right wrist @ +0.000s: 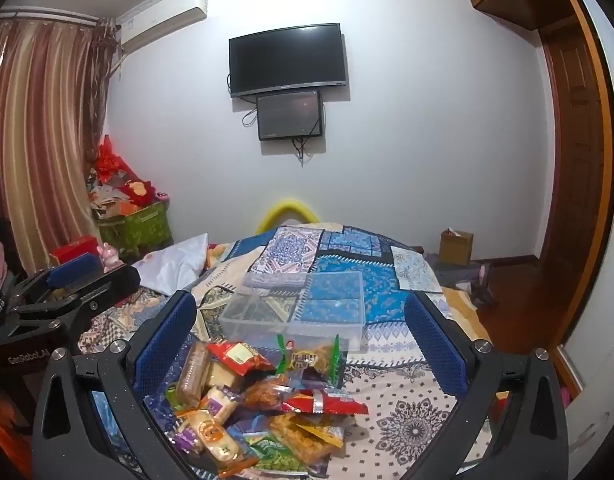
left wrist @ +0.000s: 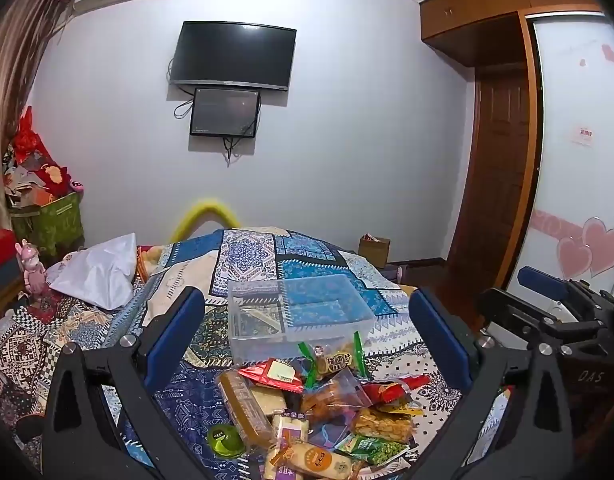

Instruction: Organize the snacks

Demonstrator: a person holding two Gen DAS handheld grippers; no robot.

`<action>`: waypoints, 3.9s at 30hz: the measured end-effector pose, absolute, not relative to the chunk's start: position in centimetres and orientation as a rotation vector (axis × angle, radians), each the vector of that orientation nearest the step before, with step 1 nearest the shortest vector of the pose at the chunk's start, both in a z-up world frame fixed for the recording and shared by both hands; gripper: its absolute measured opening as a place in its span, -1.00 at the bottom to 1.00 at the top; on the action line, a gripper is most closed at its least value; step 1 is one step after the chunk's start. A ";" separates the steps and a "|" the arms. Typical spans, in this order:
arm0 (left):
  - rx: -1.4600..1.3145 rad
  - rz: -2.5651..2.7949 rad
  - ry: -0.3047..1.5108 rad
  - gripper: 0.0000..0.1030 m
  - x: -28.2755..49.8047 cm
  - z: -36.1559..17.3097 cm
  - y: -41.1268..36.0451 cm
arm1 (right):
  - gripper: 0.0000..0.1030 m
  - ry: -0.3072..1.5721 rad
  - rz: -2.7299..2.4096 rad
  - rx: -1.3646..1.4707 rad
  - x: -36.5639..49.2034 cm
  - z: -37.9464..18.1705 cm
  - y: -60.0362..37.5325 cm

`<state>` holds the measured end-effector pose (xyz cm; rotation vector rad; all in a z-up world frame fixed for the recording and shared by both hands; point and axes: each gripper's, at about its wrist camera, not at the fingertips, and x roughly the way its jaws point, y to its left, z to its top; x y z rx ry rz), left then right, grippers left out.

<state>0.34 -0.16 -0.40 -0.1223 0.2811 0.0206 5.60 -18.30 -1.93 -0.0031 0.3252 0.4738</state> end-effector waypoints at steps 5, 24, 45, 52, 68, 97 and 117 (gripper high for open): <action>-0.124 0.020 0.282 1.00 0.4 -0.4 -0.1 | 1.00 0.327 0.477 0.004 5.7 -1.8 -18.4; -0.123 0.020 0.276 1.00 0.3 -0.5 0.0 | 1.00 0.325 0.475 0.001 5.6 -1.7 -18.3; -0.114 0.014 0.272 1.00 0.2 -0.3 -0.3 | 1.00 0.324 0.476 0.004 5.5 -1.7 -18.3; -0.114 0.015 0.272 1.00 0.2 -0.3 -0.4 | 1.00 0.324 0.477 0.004 5.6 -1.7 -18.3; -0.114 0.018 0.292 1.00 0.9 -0.7 -0.2 | 1.00 0.342 0.476 0.005 6.1 -2.1 -18.4; -0.202 0.131 0.774 0.73 9.3 -15.9 6.3 | 1.00 0.737 0.470 -0.085 12.2 -13.4 -17.8; -0.283 0.111 0.887 -0.11 13.1 -19.8 7.0 | 0.75 0.769 0.528 -0.047 14.7 -15.4 -16.6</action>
